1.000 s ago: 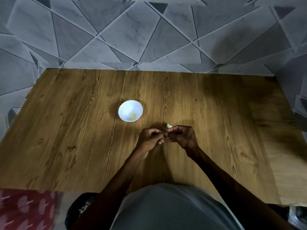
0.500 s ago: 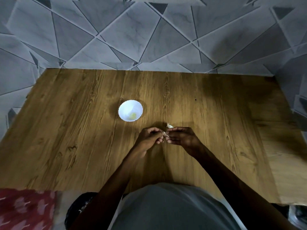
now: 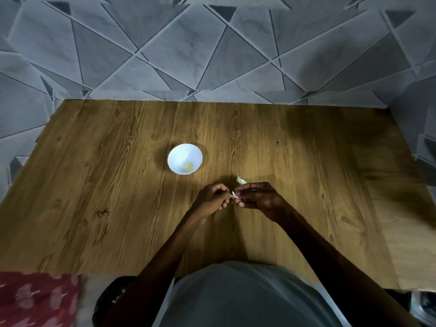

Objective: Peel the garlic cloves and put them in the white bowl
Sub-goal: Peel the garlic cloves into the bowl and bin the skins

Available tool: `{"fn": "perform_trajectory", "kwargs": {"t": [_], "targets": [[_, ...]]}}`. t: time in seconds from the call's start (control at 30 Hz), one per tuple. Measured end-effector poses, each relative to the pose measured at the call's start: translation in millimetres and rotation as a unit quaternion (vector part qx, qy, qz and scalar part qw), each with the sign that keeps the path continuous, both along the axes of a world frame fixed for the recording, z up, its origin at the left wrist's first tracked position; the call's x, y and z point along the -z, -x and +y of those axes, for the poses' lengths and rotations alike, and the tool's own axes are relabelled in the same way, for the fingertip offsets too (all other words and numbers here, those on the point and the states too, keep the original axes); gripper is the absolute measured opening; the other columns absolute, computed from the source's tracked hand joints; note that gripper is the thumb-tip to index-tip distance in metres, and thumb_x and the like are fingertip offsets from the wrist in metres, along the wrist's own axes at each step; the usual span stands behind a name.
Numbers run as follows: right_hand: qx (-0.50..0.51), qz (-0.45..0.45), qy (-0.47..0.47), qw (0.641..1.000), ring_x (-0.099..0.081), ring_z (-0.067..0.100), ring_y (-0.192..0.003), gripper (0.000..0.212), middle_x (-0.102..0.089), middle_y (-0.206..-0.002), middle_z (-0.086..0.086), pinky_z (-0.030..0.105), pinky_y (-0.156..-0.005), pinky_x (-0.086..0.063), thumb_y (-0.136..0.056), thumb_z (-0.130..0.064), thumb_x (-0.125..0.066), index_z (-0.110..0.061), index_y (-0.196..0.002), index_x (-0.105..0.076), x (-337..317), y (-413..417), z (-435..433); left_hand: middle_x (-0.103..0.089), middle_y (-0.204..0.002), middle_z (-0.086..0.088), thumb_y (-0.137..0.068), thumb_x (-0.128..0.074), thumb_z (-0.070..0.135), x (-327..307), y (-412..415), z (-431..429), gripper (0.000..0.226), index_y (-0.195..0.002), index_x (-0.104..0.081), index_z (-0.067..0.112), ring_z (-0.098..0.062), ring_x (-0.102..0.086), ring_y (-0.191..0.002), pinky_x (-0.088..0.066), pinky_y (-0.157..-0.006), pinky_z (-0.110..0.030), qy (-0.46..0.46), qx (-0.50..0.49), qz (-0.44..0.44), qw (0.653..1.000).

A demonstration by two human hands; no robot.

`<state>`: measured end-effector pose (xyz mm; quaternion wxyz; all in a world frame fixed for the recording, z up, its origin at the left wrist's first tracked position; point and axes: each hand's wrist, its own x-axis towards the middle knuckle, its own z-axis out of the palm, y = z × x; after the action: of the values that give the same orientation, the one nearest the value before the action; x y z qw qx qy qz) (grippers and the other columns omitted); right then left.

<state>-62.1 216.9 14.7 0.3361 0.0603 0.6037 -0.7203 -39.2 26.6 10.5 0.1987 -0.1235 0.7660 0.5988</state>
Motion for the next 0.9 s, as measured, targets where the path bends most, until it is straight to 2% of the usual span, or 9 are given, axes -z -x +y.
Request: {"fn": "perform_trajectory", "kwargs": {"t": [0.23,0.33,0.43,0.53,0.63,0.77,0.9], "targets": [[-0.009,0.018,-0.032,0.999,-0.072,0.025,-0.09,0.024,-0.074,-0.099,0.017,0.026,-0.071,-0.058,-0.089,-0.004,-0.067,0.001,-0.112,-0.067,-1,-3,1,-0.063,-0.059,0.007,-0.089,-0.063,0.017,6,2,1,0.011,-0.08,-0.067,0.018,-0.007,-0.057,-0.055,-0.045,-0.056,-0.023,0.086,0.01,0.024,0.996],[-0.015,0.032,-0.063,0.997,-0.073,0.026,-0.09,0.023,-0.075,-0.097,0.013,0.029,-0.071,-0.059,-0.089,-0.01,-0.07,-0.003,-0.111,-0.068,0,-5,2,-0.063,-0.058,0.011,-0.087,-0.067,0.025,7,1,0,0.009,-0.081,-0.072,0.021,0.006,-0.054,-0.047,-0.04,-0.053,-0.008,0.194,0.069,0.046,0.978],[-0.014,0.046,-0.079,0.996,-0.073,0.027,-0.093,0.022,-0.075,-0.099,0.011,0.037,-0.079,-0.061,-0.088,-0.011,-0.071,-0.004,-0.109,-0.068,4,-6,3,-0.068,-0.067,0.011,-0.078,-0.076,0.026,9,1,-1,0.007,-0.079,-0.075,0.019,0.009,-0.055,-0.054,-0.036,-0.053,-0.004,0.233,0.063,0.081,0.967],[-0.009,0.063,-0.091,0.994,-0.073,0.026,-0.094,0.022,-0.075,-0.099,0.012,0.036,-0.077,-0.061,-0.088,-0.01,-0.071,-0.005,-0.109,-0.068,5,-6,5,-0.069,-0.067,0.007,-0.082,-0.074,0.02,5,-1,1,0.007,-0.086,-0.076,0.015,0.007,-0.058,-0.053,-0.039,-0.055,-0.004,0.16,0.035,0.083,0.983],[-0.007,0.073,-0.091,0.993,-0.072,0.026,-0.092,0.026,-0.073,-0.1,0.016,0.03,-0.072,-0.059,-0.086,-0.008,-0.071,-0.002,-0.111,-0.066,2,-6,5,-0.071,-0.068,0.002,-0.086,-0.071,0.013,-3,-3,4,0.009,-0.093,-0.075,0.01,-0.001,-0.062,-0.055,-0.048,-0.058,-0.016,0.069,0.027,0.073,0.995],[-0.008,0.075,-0.095,0.993,-0.073,0.023,-0.087,0.028,-0.074,-0.098,0.015,0.027,-0.069,-0.058,-0.085,-0.007,-0.073,-0.001,-0.111,-0.065,0,-4,2,-0.072,-0.068,-0.001,-0.084,-0.072,0.012,-8,-3,4,0.006,-0.089,-0.075,0.009,-0.005,-0.062,-0.055,-0.049,-0.058,-0.016,0.065,0.037,0.095,0.993],[-0.007,0.085,-0.09,0.992,-0.073,0.027,-0.09,0.029,-0.074,-0.097,0.016,0.031,-0.073,-0.06,-0.084,-0.006,-0.073,0.0,-0.111,-0.064,0,-4,1,-0.07,-0.066,0.0,-0.085,-0.071,0.008,-15,-5,4,0.005,-0.088,-0.074,0.007,-0.001,-0.06,-0.052,-0.048,-0.056,-0.014,0.076,0.037,0.112,0.99]]}}
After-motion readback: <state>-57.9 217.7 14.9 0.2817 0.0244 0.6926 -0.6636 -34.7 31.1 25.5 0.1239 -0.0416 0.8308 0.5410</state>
